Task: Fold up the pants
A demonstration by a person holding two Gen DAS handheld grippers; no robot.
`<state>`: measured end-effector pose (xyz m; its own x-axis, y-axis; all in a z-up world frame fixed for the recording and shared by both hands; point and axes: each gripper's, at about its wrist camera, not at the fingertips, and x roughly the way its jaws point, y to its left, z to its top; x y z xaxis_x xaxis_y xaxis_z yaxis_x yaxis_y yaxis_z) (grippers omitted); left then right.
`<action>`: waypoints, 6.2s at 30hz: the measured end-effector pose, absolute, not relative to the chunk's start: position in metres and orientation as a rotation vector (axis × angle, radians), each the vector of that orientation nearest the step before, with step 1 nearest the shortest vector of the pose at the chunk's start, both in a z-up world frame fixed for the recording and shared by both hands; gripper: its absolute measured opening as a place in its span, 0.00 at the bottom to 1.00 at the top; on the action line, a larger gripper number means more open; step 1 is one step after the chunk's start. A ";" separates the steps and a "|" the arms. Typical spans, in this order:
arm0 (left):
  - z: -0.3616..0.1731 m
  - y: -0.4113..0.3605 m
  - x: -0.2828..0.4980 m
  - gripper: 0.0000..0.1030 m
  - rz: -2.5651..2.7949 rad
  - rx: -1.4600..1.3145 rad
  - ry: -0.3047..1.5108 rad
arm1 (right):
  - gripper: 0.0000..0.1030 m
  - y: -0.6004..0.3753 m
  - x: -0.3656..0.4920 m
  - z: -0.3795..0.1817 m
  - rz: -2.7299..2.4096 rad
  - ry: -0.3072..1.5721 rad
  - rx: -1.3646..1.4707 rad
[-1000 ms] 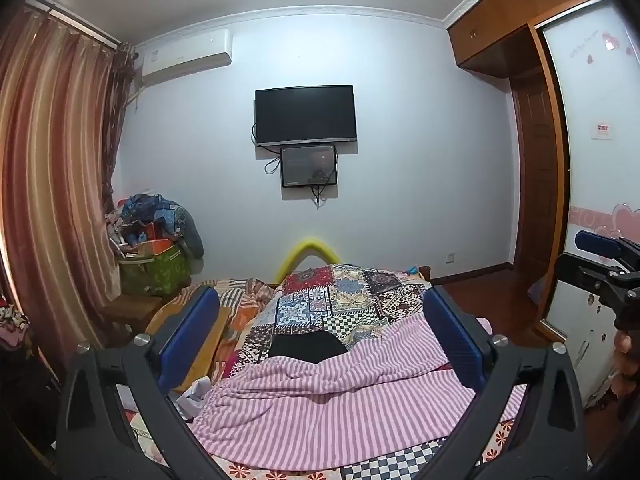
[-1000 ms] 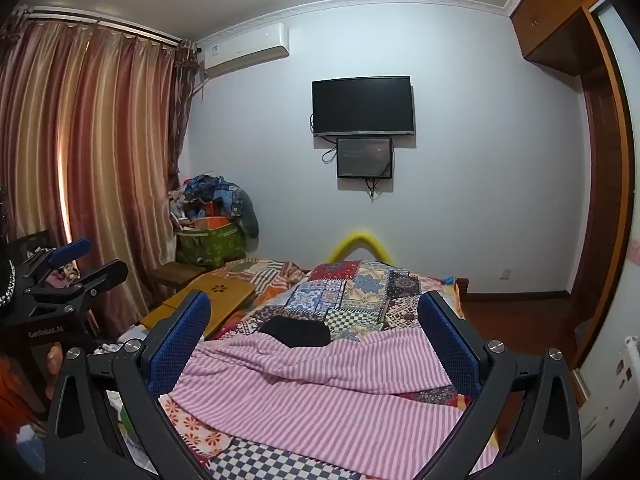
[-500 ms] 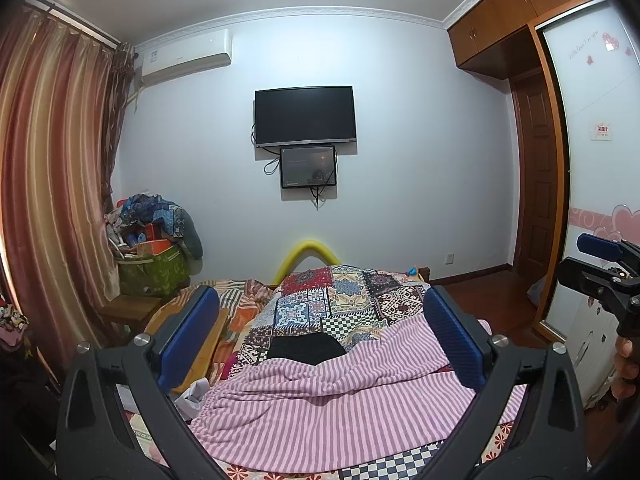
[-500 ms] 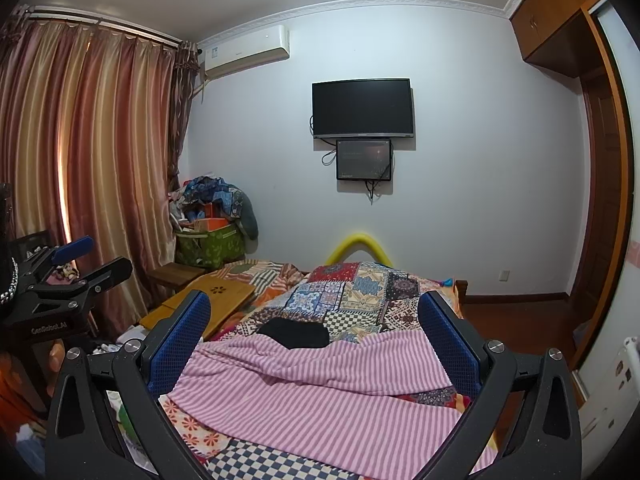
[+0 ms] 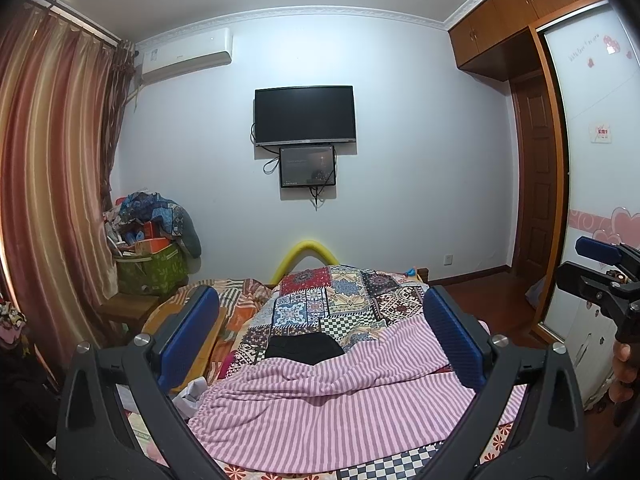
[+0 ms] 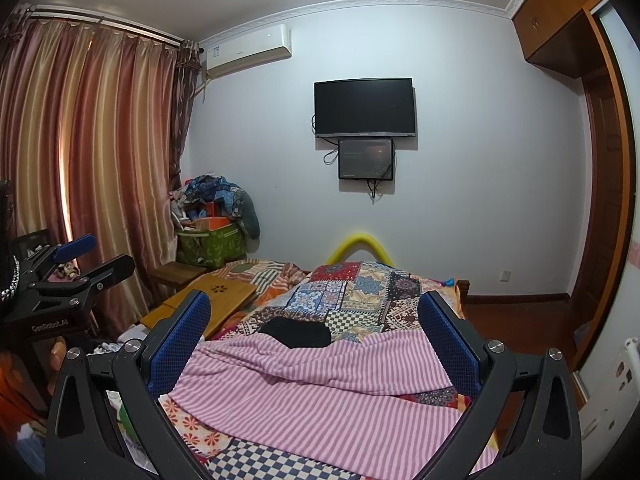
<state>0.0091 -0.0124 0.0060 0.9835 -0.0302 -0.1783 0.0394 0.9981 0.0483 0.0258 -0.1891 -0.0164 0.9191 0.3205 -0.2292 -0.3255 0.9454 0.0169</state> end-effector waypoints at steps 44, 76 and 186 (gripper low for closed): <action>-0.014 0.001 0.026 1.00 -0.041 0.032 0.205 | 1.00 -0.183 0.033 -0.029 0.335 0.248 -0.024; -0.162 0.130 0.341 1.00 0.229 0.059 0.678 | 1.00 -0.313 0.224 -0.120 -0.002 0.546 -0.037; -0.230 0.179 0.334 0.21 0.146 -0.082 0.908 | 0.15 -0.431 0.301 -0.204 0.010 0.849 0.243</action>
<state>0.3340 0.1791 -0.2296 0.6062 0.0919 -0.7900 -0.1609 0.9869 -0.0087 0.3008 -0.4307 -0.2042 0.6625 0.1050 -0.7416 0.0881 0.9723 0.2163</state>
